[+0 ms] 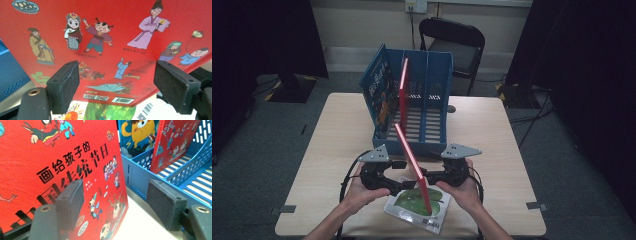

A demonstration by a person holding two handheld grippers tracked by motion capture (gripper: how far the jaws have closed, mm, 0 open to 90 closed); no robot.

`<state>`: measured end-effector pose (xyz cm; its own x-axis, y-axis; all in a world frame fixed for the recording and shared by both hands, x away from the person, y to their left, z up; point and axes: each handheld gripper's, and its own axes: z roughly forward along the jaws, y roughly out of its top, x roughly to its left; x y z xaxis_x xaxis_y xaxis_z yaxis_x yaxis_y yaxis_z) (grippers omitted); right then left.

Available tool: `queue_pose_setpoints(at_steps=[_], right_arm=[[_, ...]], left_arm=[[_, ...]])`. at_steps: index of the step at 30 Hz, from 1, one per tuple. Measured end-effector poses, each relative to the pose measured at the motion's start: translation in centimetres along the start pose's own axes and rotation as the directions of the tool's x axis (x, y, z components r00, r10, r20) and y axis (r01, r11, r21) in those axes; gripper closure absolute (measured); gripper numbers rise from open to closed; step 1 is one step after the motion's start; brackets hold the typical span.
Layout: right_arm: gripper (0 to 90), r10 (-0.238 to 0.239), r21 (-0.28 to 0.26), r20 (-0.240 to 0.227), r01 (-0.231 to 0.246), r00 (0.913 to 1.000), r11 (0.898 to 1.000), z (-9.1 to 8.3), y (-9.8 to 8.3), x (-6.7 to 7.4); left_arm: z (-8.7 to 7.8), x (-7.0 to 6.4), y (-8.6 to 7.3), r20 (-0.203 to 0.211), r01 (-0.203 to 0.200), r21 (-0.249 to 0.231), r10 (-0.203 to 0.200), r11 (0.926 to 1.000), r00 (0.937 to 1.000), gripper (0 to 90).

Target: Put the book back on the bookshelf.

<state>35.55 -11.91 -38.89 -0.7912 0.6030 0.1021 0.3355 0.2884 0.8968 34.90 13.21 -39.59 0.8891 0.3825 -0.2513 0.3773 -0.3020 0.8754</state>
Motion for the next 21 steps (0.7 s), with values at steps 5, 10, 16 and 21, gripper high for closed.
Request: queue_pose_setpoints(at_steps=[5,10,16,21], right_arm=[[27.4,-0.006,0.000,-0.004,0.006,1.0000,1.000,-0.2,0.0,0.0],[29.5,-0.022,-0.018,-0.006,0.022,0.9997,1.000,-2.0,0.3,0.3],[33.1,-0.051,-0.063,-0.010,0.050,0.9987,0.997,-5.4,0.3,1.5],[34.9,-0.061,-0.078,-0.043,0.058,0.9972,0.995,-7.5,0.1,2.7]], left_arm=[[-0.1,0.0,-0.1,0.001,-0.003,0.005,0.003,1.0000,1.0000,20.9],[-0.2,0.0,-0.2,-0.002,0.000,0.005,0.000,1.0000,1.0000,20.7],[-0.3,0.0,-0.3,-0.004,-0.002,0.010,0.002,0.9999,1.0000,20.8],[-0.2,0.1,-0.3,-0.004,-0.001,0.008,0.001,1.0000,1.0000,20.7]])
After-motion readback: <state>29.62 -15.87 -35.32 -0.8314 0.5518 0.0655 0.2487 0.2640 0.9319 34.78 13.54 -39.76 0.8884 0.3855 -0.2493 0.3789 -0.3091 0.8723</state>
